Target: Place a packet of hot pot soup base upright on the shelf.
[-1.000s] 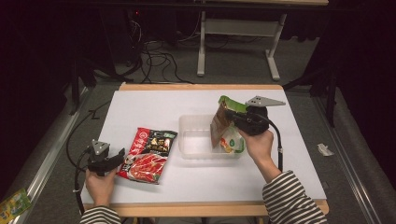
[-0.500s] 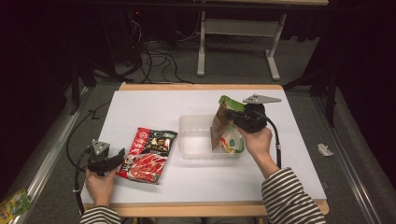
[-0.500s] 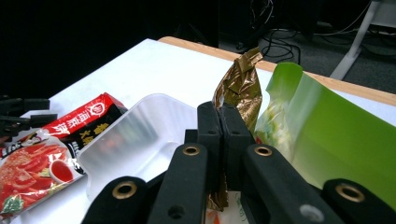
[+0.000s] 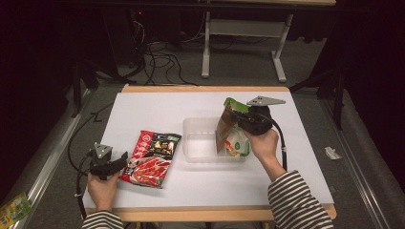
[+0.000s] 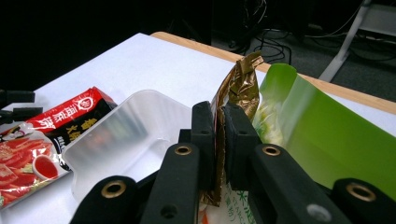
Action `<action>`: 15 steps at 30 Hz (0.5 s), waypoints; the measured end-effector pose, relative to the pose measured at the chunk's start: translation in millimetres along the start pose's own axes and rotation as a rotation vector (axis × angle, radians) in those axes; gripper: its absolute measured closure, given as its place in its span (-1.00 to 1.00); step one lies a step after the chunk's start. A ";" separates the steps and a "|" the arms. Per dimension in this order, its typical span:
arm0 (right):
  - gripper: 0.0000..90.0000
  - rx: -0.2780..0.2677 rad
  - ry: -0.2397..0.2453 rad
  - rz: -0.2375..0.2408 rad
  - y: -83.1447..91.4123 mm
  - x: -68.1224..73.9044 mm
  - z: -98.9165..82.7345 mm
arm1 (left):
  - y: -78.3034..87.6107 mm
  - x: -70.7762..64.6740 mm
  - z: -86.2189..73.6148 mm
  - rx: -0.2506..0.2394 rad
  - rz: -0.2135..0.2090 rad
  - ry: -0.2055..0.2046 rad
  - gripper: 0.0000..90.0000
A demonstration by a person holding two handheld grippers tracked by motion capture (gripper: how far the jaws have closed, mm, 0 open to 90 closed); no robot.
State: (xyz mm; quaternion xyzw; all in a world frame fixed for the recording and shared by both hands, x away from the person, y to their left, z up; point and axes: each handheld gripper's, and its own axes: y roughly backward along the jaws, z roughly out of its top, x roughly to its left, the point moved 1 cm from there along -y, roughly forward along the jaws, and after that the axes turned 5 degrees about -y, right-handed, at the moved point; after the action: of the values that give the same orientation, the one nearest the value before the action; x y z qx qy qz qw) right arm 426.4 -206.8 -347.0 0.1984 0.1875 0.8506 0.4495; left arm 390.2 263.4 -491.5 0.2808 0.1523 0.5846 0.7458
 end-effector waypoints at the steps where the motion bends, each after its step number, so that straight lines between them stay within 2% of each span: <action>1: 0.89 0.000 0.000 0.000 0.0 0.0 0.0 | 0.0 0.0 0.0 0.000 0.000 0.000 -0.18; 5: 0.92 0.012 0.033 -0.022 -2.0 2.0 -0.6 | 0.0 0.0 0.0 0.001 0.000 -0.001 -0.18; 9: 0.92 0.019 0.030 -0.028 -4.4 0.1 0.1 | 0.1 -0.1 0.0 0.000 0.000 -0.002 -0.18; 10: 0.87 0.015 0.017 -0.019 -4.5 -0.4 0.2 | 0.0 0.0 0.0 0.000 0.000 0.000 -0.19; 15: 0.76 -0.002 0.031 0.001 -1.5 1.5 0.1 | 0.0 0.1 0.0 0.000 -0.001 0.001 -0.18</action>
State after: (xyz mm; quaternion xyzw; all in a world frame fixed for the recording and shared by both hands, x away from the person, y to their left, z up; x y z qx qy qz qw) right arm 426.7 -204.7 -347.4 0.1851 0.1936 0.8538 0.4464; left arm 390.2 263.6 -491.4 0.2804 0.1526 0.5843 0.7461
